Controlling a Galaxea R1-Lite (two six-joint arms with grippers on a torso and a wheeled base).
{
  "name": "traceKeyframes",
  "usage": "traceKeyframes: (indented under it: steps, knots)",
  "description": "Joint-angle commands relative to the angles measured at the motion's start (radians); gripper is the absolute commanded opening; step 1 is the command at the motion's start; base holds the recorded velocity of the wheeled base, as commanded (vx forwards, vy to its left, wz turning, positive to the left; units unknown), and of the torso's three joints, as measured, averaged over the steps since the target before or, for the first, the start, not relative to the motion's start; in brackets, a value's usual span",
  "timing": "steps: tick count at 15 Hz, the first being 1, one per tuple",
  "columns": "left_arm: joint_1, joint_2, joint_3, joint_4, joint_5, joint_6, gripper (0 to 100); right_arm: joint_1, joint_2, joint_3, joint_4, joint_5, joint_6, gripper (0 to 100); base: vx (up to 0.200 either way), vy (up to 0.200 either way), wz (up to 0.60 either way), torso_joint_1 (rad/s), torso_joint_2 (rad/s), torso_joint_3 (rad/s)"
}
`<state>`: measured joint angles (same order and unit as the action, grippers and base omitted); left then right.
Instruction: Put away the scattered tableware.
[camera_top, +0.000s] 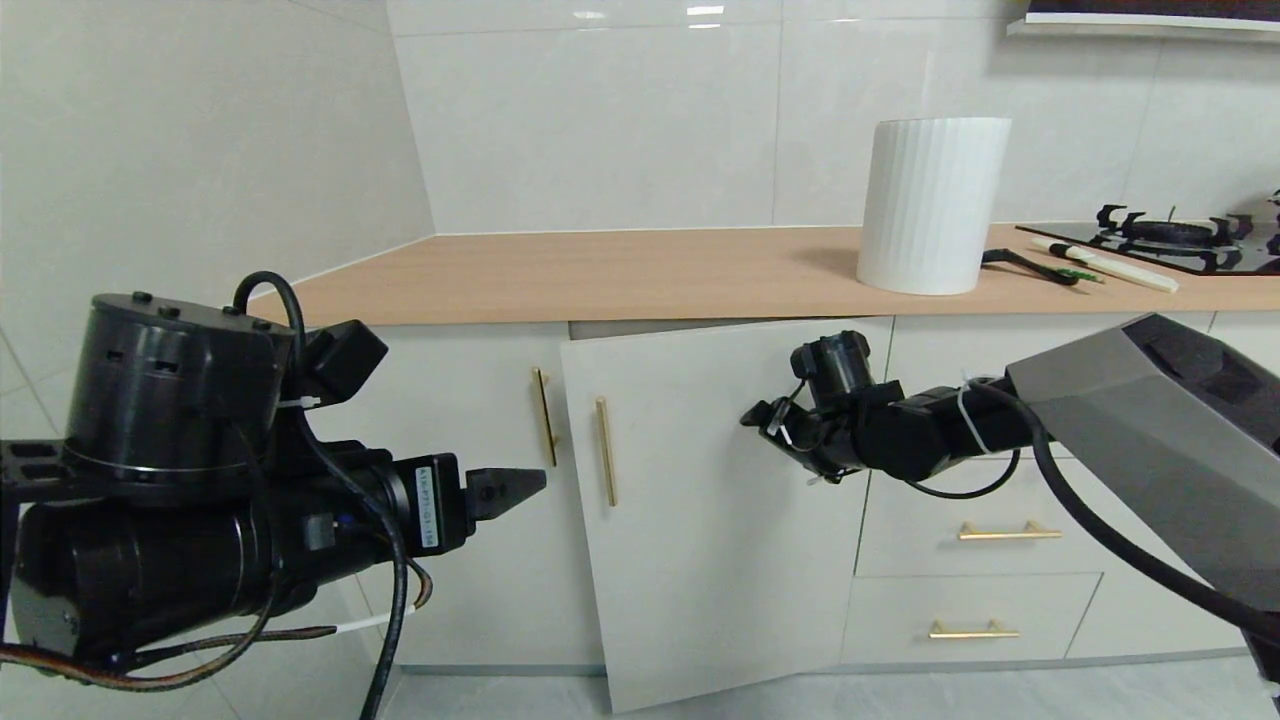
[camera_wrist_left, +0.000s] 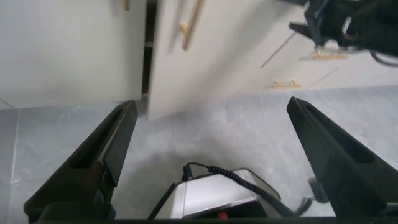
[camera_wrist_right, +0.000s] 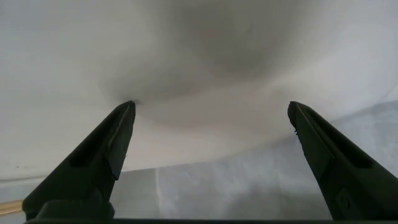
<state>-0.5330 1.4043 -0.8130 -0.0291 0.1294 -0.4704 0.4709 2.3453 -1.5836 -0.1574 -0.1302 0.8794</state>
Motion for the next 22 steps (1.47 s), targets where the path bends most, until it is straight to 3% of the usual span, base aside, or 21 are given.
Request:
traceKeyframes:
  steps: [1,5,16,20,22]
  knots:
    - [0.001,0.007,0.0,0.0,-0.001,-0.001,100,-0.011,0.028,-0.032,-0.001,-0.008,0.015,100,0.0,0.0,0.0,0.0,0.0,0.0]
    - [0.001,0.01,0.0,0.0,0.001,-0.002,100,-0.023,0.091,-0.111,-0.001,-0.106,0.016,100,0.0,0.0,0.0,0.0,0.0,0.0]
    - [0.001,0.016,0.0,-0.002,0.001,-0.002,100,-0.038,0.086,-0.116,0.004,-0.112,0.016,100,0.0,0.0,0.0,0.0,0.0,0.0]
    - [0.001,-0.013,-0.002,-0.006,0.003,-0.004,100,-0.037,-0.156,0.051,0.065,-0.043,-0.007,100,0.0,0.0,0.0,0.0,0.0,0.0]
    - [0.016,-0.088,0.003,-0.044,0.007,-0.001,100,-0.037,-0.432,0.232,0.065,0.009,-0.069,100,0.0,0.0,0.0,0.0,0.0,0.0]
